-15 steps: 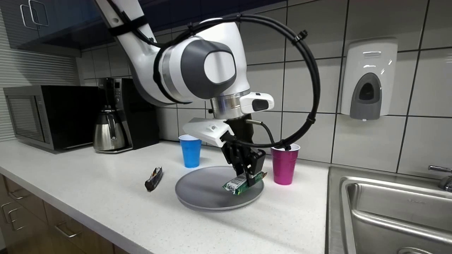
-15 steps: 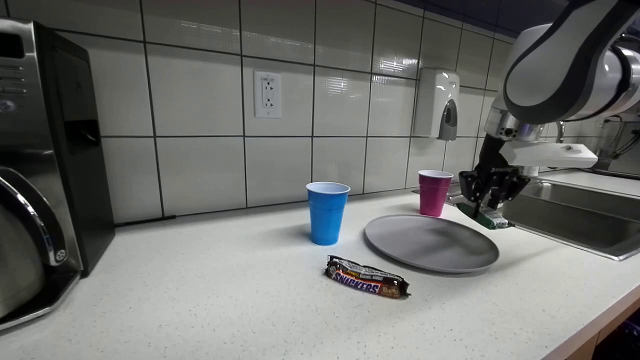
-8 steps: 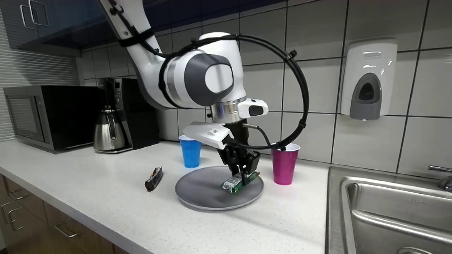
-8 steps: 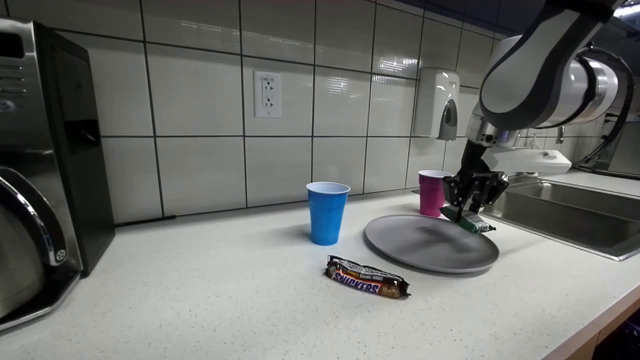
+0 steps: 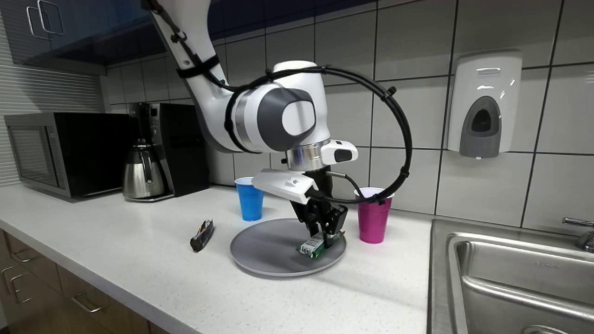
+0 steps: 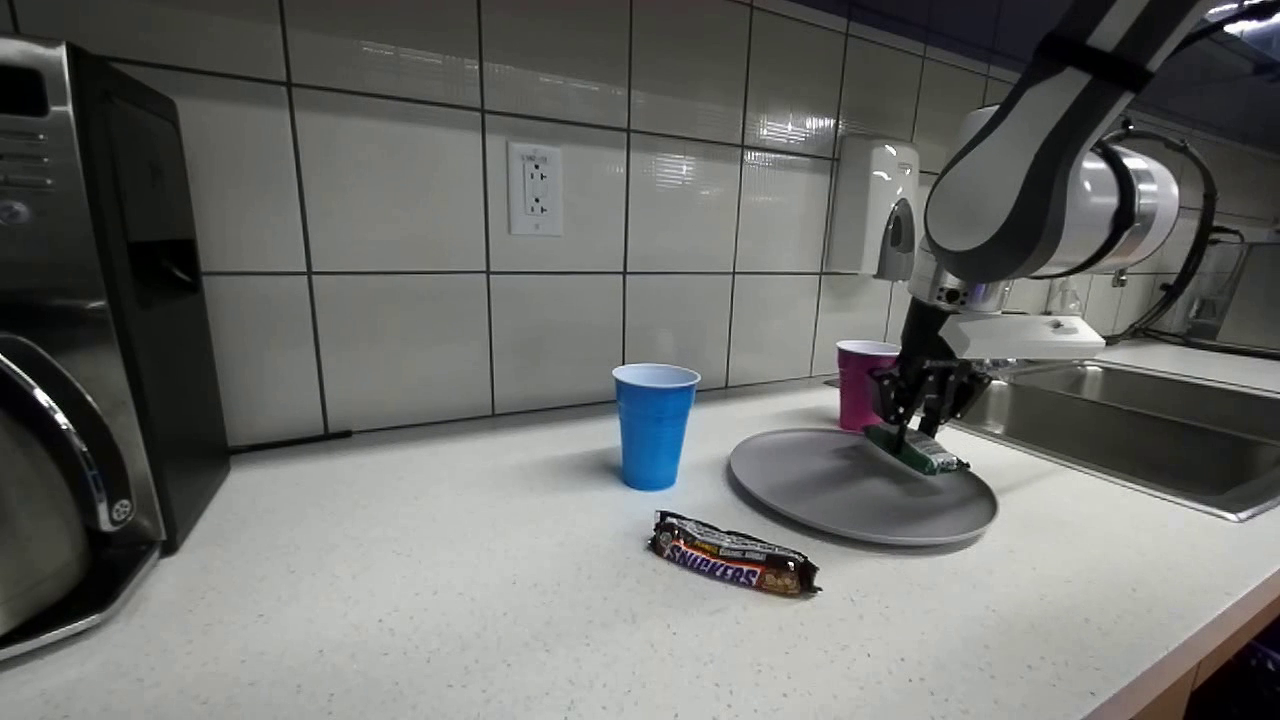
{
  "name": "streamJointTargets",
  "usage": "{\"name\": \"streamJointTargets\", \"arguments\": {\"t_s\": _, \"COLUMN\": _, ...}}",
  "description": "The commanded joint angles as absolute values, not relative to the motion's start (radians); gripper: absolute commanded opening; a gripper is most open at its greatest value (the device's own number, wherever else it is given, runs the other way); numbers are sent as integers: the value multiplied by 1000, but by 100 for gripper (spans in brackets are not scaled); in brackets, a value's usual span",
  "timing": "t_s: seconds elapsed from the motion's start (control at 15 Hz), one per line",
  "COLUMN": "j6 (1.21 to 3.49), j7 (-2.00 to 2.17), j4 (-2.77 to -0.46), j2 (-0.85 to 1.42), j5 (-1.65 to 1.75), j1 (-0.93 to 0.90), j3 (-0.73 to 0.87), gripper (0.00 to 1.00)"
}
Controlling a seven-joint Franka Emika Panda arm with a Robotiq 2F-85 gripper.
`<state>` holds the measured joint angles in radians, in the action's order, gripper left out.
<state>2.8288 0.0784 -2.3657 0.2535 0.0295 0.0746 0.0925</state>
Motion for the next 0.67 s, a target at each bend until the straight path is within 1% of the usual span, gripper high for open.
{"name": "streamJointTargets", "arguments": {"t_s": 0.0, "j6": 2801, "j7": 31, "j4": -2329, "j2": 264, "j5": 8, "j1": 84, "j3": 78, "gripper": 69}}
{"name": "streamJointTargets", "arguments": {"t_s": 0.27, "j6": 2804, "j7": 30, "j4": -2343, "j2": 236, "j5": 15, "j1": 76, "j3": 75, "gripper": 98}}
{"name": "streamJointTargets", "arguments": {"t_s": 0.33, "j6": 2805, "j7": 28, "j4": -2347, "j2": 228, "j5": 15, "j1": 75, "j3": 73, "gripper": 100}}
{"name": "streamJointTargets", "arguments": {"t_s": 0.6, "j6": 2804, "j7": 10, "j4": -2380, "j2": 179, "j5": 11, "j1": 61, "j3": 46, "gripper": 100}}
